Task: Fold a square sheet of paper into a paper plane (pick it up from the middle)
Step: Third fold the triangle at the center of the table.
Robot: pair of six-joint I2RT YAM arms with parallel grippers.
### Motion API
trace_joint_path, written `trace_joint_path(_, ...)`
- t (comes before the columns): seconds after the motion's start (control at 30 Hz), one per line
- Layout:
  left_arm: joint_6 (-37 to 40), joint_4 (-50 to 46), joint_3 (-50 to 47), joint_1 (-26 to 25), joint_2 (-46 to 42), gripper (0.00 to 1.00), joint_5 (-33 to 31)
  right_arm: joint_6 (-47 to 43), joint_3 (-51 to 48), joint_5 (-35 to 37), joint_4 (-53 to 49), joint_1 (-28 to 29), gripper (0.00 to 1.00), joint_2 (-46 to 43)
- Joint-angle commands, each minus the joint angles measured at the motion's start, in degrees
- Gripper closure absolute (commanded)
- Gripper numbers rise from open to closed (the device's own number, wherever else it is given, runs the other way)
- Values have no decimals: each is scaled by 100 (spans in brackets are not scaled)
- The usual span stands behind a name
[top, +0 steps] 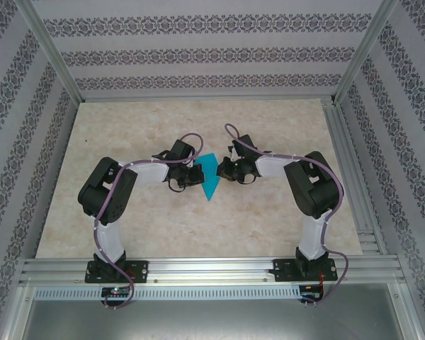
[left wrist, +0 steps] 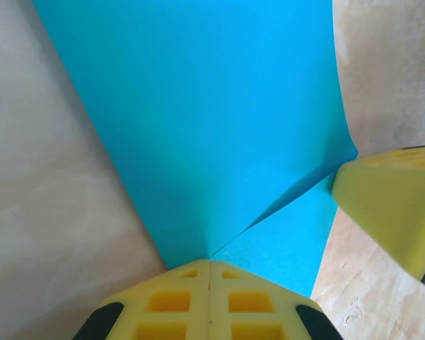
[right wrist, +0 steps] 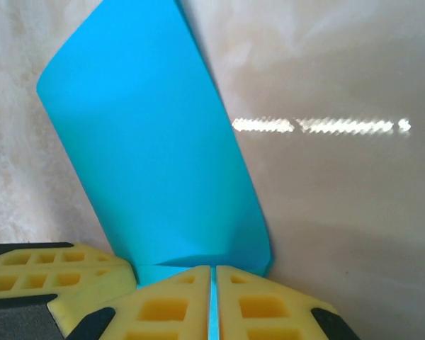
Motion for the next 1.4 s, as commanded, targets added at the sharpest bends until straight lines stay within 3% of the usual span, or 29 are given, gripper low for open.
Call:
trace_joint_path(0.0, 157, -526, -52, -34, 22, 100, -391, -12, 99, 170, -82, -92, 89, 240)
trace_joint_path(0.33, 165, -546, -41, -39, -13, 100, -414, -100, 228, 183, -154, -162, 89, -160)
trace_joint_path(0.67, 169, -535, -43, -30, -8, 100, -403, 12, 214, 343, -153, -206, 89, 316)
trace_joint_path(0.83, 174, -535, -43, -32, -4, 100, -401, -4, 202, 308, -167, -206, 88, -52)
trace_joint_path(1.07, 139, -382, -153, -33, -117, 100, -434, 39, -162, 200, -38, -215, 70, -682)
trace_joint_path(1.37, 121, -316, -193, -36, -130, 100, -427, 127, -328, -115, 112, -145, 67, -420)
